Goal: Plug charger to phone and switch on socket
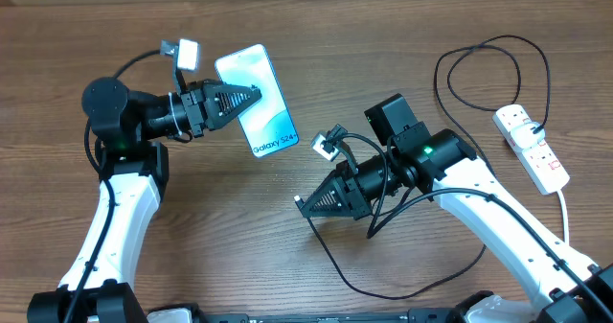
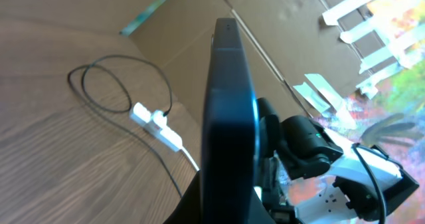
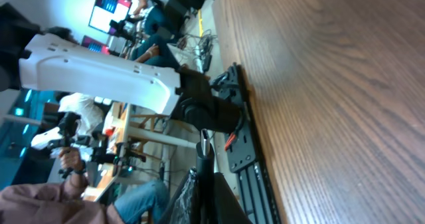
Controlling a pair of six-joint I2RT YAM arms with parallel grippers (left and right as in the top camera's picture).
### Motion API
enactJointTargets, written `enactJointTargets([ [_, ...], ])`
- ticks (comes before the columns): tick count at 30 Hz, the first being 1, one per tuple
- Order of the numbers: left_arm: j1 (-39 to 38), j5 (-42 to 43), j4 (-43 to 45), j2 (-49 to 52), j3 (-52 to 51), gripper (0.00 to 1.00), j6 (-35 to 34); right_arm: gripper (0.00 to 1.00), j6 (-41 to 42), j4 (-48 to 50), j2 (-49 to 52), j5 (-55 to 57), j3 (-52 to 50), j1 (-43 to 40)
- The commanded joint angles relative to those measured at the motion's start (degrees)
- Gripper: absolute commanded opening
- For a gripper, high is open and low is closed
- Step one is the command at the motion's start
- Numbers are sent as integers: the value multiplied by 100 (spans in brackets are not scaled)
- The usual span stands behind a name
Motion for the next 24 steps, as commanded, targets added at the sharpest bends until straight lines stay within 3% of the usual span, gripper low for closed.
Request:
enactJointTargets([
  [1,-70,-229,321,-24,68,4,-787,4,-44,-245,-63,-20,68,-24],
  [8,-98,-164,225,-24,68,4,-800,4,59,-1495,-664,1193,68,-605],
  [15,-264,-297,223,-24,68,4,-793,4,66,-2098,-2472,1875,-136,-1104],
  [19,-516,-448,219,-17,68,4,-739,4,925,-994,-3434,1853,-964,-1102],
  [24,-973,-466,219,83,68,4,-597,4,2214,1770,-3740,857,-2566,-1099],
])
